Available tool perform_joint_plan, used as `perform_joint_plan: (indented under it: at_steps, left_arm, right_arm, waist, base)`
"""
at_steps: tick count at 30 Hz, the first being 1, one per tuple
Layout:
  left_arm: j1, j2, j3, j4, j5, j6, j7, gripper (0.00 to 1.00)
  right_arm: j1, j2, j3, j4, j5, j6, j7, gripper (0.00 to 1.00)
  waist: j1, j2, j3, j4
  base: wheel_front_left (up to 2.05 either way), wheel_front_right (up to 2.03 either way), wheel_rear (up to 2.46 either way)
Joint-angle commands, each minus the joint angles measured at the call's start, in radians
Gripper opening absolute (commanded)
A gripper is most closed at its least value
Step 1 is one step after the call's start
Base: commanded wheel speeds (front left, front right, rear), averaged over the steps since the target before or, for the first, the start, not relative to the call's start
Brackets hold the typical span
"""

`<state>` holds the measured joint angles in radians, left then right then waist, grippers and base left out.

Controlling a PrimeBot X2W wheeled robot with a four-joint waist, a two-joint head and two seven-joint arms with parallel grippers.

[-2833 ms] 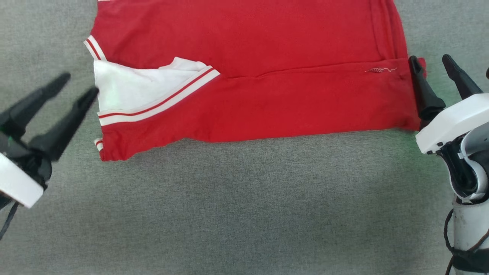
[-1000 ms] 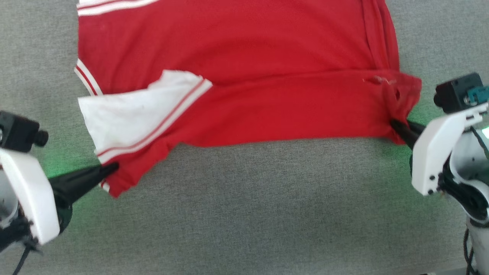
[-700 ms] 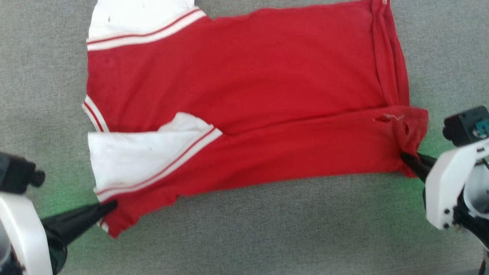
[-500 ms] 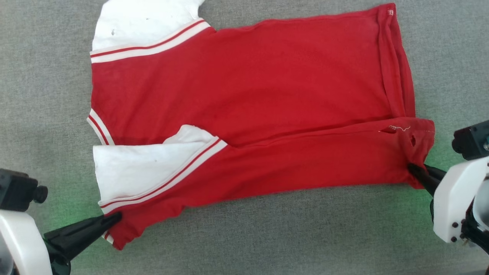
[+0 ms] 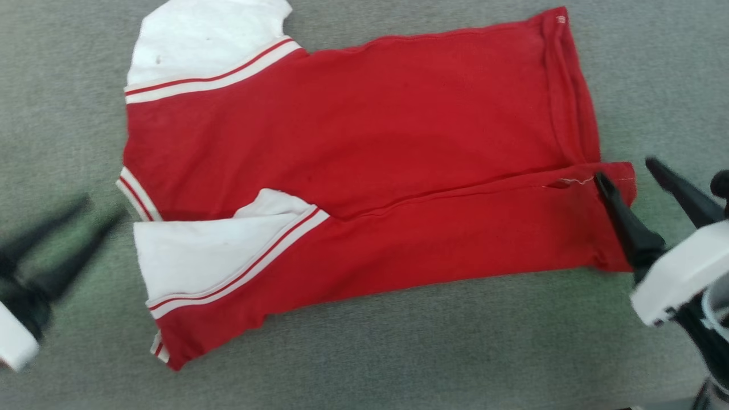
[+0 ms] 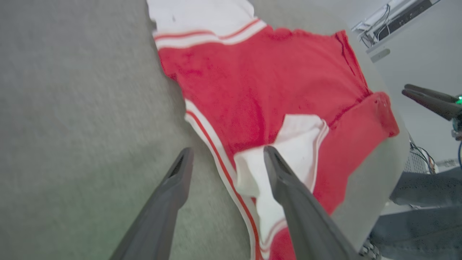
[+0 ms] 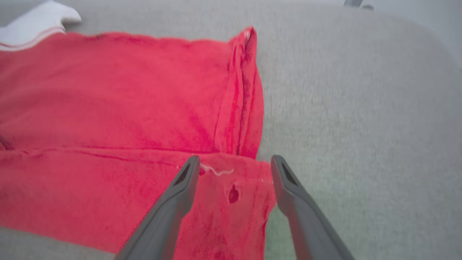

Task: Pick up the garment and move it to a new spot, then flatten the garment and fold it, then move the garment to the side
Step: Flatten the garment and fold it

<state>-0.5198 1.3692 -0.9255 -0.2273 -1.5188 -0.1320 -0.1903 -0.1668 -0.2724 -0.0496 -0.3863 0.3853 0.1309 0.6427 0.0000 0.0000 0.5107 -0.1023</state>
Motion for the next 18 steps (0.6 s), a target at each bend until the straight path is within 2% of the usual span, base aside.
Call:
perform_joint_plan:
  at_steps: [1, 7, 10, 13, 18]
  left_arm:
    - [-0.035, -0.009, 0.032, 0.034, -0.016, 0.003, -0.025, 1.0]
    - [-0.163, -0.076, 0.14, 0.211, 0.001, 0.003, -0.058, 1.0]
    - [-0.247, -0.11, 0.156, 0.296, 0.027, 0.003, -0.012, 1.0]
    - [-0.343, -0.138, 0.143, 0.38, 0.068, 0.003, 0.103, 1.0]
    - [-0.516, -0.175, 0.089, 0.514, 0.143, 0.003, 0.377, 1.0]
  right_arm:
    - [-0.023, 0.02, 0.014, 0.011, -0.023, 0.0, -0.066, 1.0]
    - [-0.105, 0.101, 0.105, 0.126, -0.102, -0.001, -0.393, 1.0]
    - [-0.137, 0.141, 0.14, 0.205, -0.118, -0.001, -0.507, 1.0]
    - [-0.159, 0.168, 0.166, 0.266, -0.126, -0.001, -0.58, 1.0]
    - [-0.172, 0.19, 0.185, 0.323, -0.128, -0.001, -0.632, 1.0]
  waist:
    - [0.0, 0.0, 0.002, -0.017]
    - [0.0, 0.0, 0.026, -0.103]
    - [0.0, 0.0, 0.041, -0.149]
    - [0.0, 0.0, 0.058, -0.191]
    - [0.0, 0.0, 0.083, -0.243]
  base:
    - [0.0, 0.0, 0.0]
    - [0.0, 0.0, 0.0]
    - [0.0, 0.0, 0.0]
    - [0.0, 0.0, 0.0]
    - [0.0, 0.0, 0.0]
